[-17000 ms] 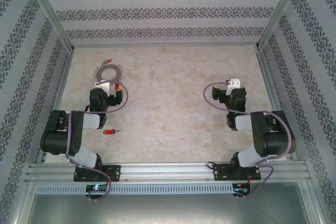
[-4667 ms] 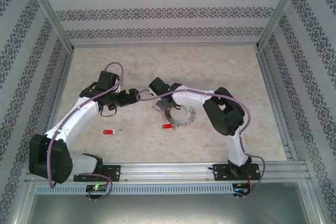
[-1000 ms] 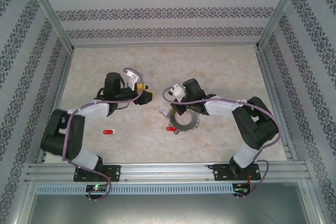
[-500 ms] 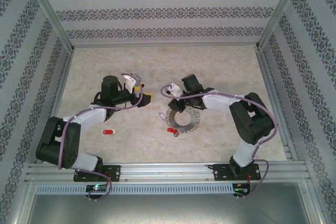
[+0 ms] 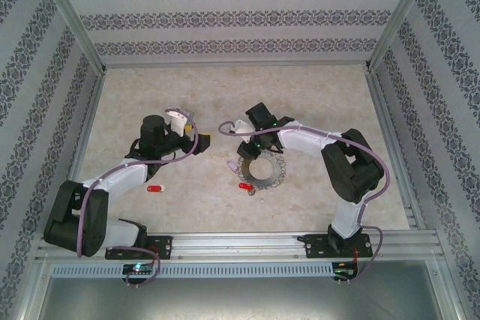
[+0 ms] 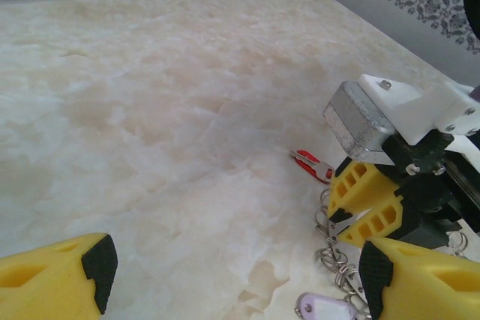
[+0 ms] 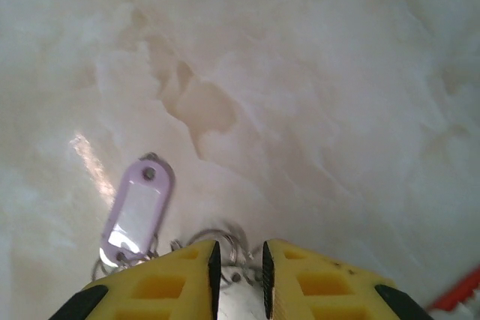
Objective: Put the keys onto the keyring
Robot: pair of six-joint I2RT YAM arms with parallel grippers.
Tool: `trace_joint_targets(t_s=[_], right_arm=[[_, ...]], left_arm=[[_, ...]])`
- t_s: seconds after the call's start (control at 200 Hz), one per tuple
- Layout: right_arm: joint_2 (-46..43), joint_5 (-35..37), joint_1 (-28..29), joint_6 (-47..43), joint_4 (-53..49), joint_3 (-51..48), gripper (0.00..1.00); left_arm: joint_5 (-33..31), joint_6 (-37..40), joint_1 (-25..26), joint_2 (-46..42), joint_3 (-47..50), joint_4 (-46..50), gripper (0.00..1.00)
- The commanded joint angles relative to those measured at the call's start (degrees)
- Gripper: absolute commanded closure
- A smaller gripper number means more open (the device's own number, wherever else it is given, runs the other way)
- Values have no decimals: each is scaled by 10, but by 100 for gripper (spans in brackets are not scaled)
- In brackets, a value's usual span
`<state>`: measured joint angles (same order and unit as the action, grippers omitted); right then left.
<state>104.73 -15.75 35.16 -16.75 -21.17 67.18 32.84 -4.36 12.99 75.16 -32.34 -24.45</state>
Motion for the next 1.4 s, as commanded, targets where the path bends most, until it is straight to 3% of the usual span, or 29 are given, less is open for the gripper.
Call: trace_joint_targets(t_s=[0.0,0.175,0.405,0.754,0.899,0.999,1.119,1.209,1.394], right_arm=[[-22,71,16,-14,-96,24,78],[-20,103,23,-55,-91,7,85],[-4,74,45,-122,-79,5,92],[25,91,49,-153,-58,25,90],[42,140,49,-54,-85,77,81],[44,199,61,137,-126,119,76],[-2,220,84,295,-102,75,73],[3,234,90,346,-108,78,72],[52,263,93,365,-144,120,70]], left_arm=[[-34,-31,-3,-28,17,-27,15],[-57,-35,3,-42,35,-40,15],[-89,-54,6,-42,50,-53,15],[-106,-62,6,-51,67,-61,15],[-112,-66,6,-49,66,-59,14],[-118,-70,6,-50,61,-41,14],[-131,-78,6,-53,68,-48,14],[-141,-85,7,-44,72,-62,14],[-141,-91,7,-21,61,-74,14]])
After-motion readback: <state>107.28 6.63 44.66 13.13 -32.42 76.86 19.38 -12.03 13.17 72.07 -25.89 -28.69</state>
